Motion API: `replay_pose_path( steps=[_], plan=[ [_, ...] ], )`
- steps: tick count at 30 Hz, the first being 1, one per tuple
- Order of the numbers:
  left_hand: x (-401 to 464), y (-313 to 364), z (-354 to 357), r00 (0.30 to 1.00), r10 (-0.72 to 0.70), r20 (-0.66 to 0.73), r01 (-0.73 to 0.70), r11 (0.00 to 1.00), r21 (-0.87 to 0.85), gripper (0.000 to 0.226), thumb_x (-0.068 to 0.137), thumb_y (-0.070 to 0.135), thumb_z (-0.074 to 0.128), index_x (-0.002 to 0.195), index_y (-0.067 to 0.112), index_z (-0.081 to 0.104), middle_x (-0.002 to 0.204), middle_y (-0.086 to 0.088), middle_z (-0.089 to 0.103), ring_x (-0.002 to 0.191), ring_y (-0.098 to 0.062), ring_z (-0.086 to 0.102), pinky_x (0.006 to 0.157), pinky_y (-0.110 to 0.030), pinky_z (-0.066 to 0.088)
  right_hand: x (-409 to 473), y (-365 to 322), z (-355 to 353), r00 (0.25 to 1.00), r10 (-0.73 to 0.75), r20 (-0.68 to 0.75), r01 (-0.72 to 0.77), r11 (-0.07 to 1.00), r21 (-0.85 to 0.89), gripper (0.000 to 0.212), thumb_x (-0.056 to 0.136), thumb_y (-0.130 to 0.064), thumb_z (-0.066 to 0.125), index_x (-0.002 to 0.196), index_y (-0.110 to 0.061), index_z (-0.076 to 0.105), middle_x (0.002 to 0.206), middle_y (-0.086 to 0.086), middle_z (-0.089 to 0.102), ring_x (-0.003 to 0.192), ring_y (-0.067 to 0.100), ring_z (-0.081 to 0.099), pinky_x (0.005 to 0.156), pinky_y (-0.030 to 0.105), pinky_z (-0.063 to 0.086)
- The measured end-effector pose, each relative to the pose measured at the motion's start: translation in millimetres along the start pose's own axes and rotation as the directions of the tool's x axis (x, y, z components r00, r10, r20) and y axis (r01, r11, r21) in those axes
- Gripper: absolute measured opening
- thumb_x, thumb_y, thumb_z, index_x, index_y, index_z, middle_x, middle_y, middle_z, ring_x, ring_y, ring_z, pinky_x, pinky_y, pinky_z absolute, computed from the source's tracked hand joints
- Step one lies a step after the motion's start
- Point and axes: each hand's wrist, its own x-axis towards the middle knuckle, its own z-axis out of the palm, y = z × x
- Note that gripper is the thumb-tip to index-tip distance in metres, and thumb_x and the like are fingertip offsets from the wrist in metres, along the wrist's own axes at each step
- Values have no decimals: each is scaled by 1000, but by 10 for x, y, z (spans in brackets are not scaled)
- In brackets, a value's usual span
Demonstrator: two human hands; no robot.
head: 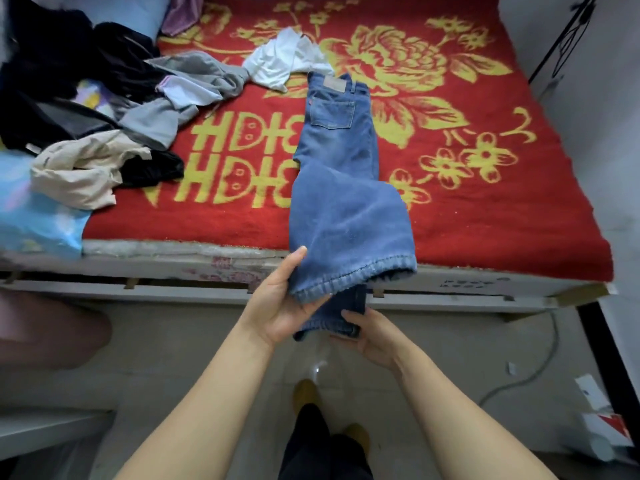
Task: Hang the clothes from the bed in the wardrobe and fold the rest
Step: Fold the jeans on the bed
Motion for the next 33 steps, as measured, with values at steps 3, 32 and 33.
replay_pose_path(
  steps=[3, 32, 33],
  plan=[
    [48, -314, -470, 946, 118, -303, 68, 839, 539, 22, 91, 12, 55, 107, 3, 67, 92, -7, 74, 85, -21, 71, 70, -31, 55, -125, -105, 56, 993, -57, 103, 50, 996, 69, 36, 95, -11, 48, 129, -2, 55, 123, 17, 63, 108, 28, 64, 88, 38, 56],
    [-185, -380, -477, 972, -62, -226, 136, 936, 326, 35, 98, 35, 43, 123, 16, 58, 119, -4, 67, 111, -18, 64, 95, -35, 46, -407, -349, -119, 977, 200, -74, -212, 944, -253, 27, 91, -24, 62, 113, -7, 61, 98, 9, 72, 80, 24, 71, 64, 40, 58],
    [-214, -356, -474, 979, -69, -190, 132, 930, 342, 33, 99, 33, 42, 122, 17, 59, 120, -3, 67, 112, -17, 63, 94, -34, 46, -437, -348, -105, 986, 159, -41, -164, 959, -230, 23, 94, -23, 58, 112, -8, 62, 95, 8, 72, 76, 22, 71, 61, 37, 58]
  ],
)
